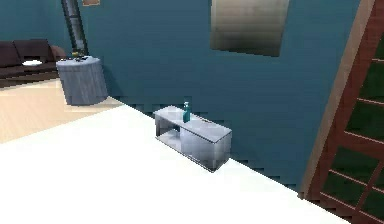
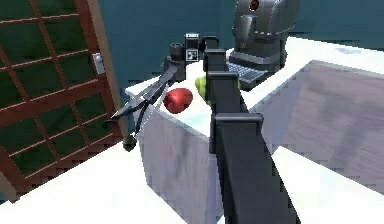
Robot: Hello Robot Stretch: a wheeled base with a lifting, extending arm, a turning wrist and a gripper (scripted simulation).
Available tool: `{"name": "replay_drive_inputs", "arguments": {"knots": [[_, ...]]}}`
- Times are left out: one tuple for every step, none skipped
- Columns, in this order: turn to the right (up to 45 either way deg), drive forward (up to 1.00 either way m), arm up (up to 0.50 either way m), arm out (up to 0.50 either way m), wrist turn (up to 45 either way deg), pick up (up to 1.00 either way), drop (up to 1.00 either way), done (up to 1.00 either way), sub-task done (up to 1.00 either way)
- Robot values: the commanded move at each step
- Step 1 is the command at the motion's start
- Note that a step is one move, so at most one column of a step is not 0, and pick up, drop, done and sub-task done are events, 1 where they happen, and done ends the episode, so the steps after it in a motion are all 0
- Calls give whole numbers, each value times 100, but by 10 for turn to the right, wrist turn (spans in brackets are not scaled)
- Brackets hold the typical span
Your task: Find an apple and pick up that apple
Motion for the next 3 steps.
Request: {"name": "replay_drive_inputs", "arguments": {"knots": [[0, 0, 0, 0, 450, 0, 0, 0, 0], [0, 0, 0, 0, 450, 0, 0, 0, 0], [0, 0, 0, 0, 330, 0, 0, 0, 0]]}}
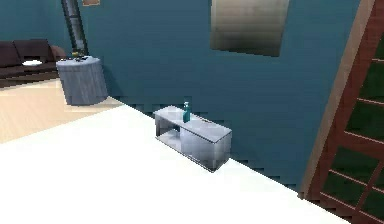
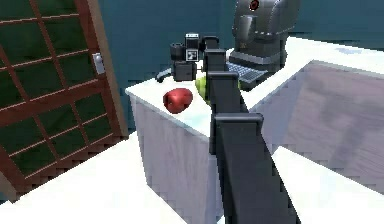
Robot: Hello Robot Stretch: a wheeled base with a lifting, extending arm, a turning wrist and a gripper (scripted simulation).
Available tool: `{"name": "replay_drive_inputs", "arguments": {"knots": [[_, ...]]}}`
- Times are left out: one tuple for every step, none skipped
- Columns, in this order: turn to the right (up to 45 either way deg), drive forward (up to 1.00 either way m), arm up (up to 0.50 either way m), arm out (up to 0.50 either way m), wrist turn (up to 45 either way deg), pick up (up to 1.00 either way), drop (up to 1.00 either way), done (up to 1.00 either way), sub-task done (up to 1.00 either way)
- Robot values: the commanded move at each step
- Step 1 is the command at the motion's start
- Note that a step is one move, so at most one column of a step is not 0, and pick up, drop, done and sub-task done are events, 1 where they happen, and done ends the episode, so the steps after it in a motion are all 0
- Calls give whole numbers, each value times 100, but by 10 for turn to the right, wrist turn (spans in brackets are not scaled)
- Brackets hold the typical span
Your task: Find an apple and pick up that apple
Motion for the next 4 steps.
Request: {"name": "replay_drive_inputs", "arguments": {"knots": [[0, 0, -10, 0, 0, 0, 0, 0, 0], [0, 0, 0, 0, 0, 100, 0, 0, 0], [0, 0, 10, 0, 0, 0, 0, 0, 0], [0, 0, 0, 0, 0, 0, 0, 100, 0]]}}
